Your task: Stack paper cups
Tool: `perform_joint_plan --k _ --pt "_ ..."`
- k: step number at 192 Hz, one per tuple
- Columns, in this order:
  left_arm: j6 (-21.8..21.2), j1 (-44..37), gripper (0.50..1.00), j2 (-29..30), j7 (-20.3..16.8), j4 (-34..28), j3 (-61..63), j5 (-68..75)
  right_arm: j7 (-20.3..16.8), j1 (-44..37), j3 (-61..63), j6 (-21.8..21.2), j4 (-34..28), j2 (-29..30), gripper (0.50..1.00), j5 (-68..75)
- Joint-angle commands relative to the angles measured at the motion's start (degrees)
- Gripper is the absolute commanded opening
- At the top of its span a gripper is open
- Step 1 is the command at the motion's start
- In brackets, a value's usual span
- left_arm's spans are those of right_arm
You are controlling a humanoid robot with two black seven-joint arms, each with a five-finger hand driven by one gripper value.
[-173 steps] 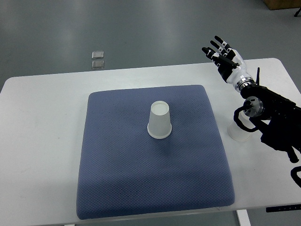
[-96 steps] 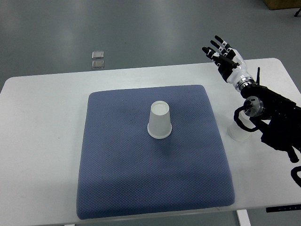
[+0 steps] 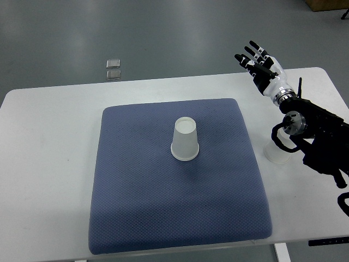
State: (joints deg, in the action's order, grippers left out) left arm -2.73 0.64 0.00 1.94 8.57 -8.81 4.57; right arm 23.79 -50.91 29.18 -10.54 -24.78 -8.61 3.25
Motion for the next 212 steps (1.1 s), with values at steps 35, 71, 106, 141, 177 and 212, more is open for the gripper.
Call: perform_joint_plan --k 35,71,106,141,177,212 --pt "0.0 0.0 1.0 0.0 0.0 0.0 0.0 0.0 -0.3 -1.4 -0.2 1.4 0.0 -0.4 0.915 0.0" --pt "0.0 0.0 1.0 0.0 0.0 0.0 0.0 0.0 -0.6 -2.3 -0.2 1.4 -0.7 -4.0 0.915 -0.1" --pt "0.0 0.1 1.0 0.0 0.0 0.0 0.0 0.0 -1.5 -6.1 -1.8 0.6 -1.8 -7.1 0.915 -1.4" --pt "0.0 0.0 1.0 0.0 0.0 0.0 0.0 0.0 -2.4 -12.3 -6.1 0.0 -1.8 -12.9 0.913 -11.3" --pt "0.0 0.0 1.0 0.0 0.0 0.0 0.0 0.0 -2.7 -17.3 -11.3 -4.4 -3.7 -19.9 0.913 -21.6" --pt "0.0 0.1 1.0 0.0 0.0 0.0 0.0 0.0 -2.7 -22.7 -19.9 -9.0 -9.4 -27.1 0.913 -31.6"
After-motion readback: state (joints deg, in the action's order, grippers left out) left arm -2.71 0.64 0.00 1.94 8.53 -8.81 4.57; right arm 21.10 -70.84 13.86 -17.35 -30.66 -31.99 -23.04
